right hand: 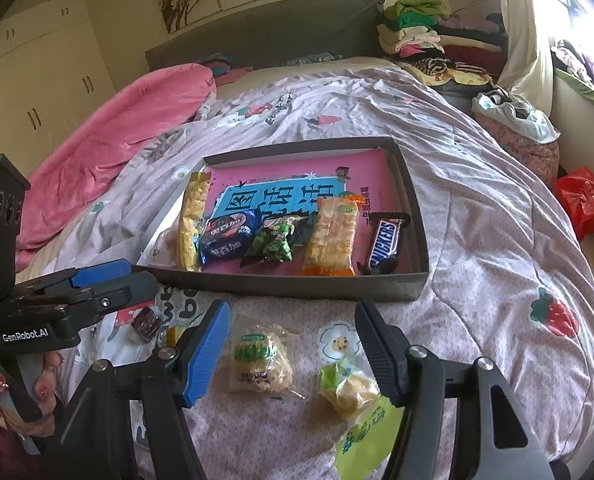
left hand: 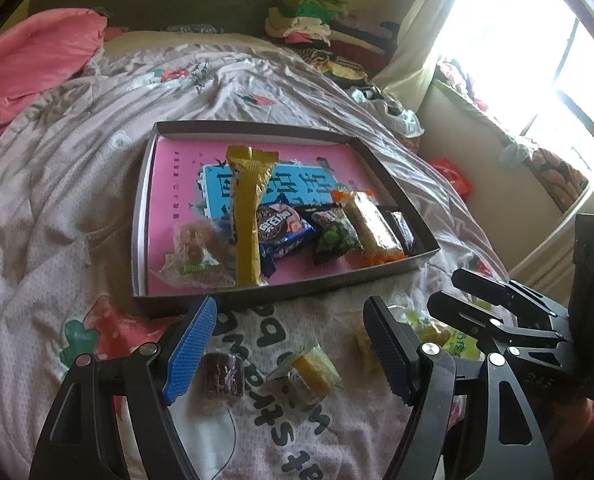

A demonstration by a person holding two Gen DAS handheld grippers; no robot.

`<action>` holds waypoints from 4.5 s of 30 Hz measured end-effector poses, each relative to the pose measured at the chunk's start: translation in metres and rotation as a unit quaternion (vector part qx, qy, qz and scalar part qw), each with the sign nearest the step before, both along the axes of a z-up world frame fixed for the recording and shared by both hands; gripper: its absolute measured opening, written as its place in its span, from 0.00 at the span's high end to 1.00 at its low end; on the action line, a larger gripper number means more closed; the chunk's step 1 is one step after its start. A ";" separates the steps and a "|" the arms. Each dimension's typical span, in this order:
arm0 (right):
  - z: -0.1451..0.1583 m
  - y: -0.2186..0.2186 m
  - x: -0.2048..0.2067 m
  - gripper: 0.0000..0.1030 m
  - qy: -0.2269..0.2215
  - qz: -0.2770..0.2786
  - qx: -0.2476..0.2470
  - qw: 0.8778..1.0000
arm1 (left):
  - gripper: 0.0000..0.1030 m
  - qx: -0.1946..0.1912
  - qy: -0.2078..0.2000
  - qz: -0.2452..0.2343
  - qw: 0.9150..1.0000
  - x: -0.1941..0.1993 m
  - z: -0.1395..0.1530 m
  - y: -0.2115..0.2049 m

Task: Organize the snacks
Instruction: 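Move both open tools back from the tray toward the snacks on the bedspread, then grasp the clear cracker bag with right tool while left tool grasps the round yellow-wrapped snack, then carry the round snack into the tray with left tool while right tool lowers the cracker bag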

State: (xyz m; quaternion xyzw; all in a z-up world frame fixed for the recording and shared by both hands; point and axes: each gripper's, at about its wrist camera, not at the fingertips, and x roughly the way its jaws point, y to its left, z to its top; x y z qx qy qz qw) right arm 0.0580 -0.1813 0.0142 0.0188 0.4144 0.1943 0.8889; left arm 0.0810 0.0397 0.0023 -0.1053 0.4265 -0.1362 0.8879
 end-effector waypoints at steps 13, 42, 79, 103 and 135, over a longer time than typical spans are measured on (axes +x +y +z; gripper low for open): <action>-0.010 0.011 -0.008 0.38 0.006 0.021 -0.024 0.999 | 0.25 0.031 0.025 -0.023 0.999 -0.010 -0.012 -0.011; -0.029 0.028 -0.007 0.38 0.013 0.072 -0.087 0.994 | 0.27 0.068 0.056 -0.085 0.992 -0.016 -0.035 -0.039; -0.037 0.046 0.023 0.62 0.081 0.147 -0.059 0.984 | 0.58 0.027 0.071 -0.081 0.994 -0.003 -0.055 -0.036; 0.013 0.005 0.029 0.62 -0.009 0.060 0.020 0.998 | 0.63 0.001 -0.003 -0.049 0.999 -0.009 -0.004 -0.020; 0.016 -0.011 0.050 0.62 -0.033 0.012 0.031 0.999 | 0.63 0.009 -0.014 -0.017 1.000 0.042 -0.002 -0.026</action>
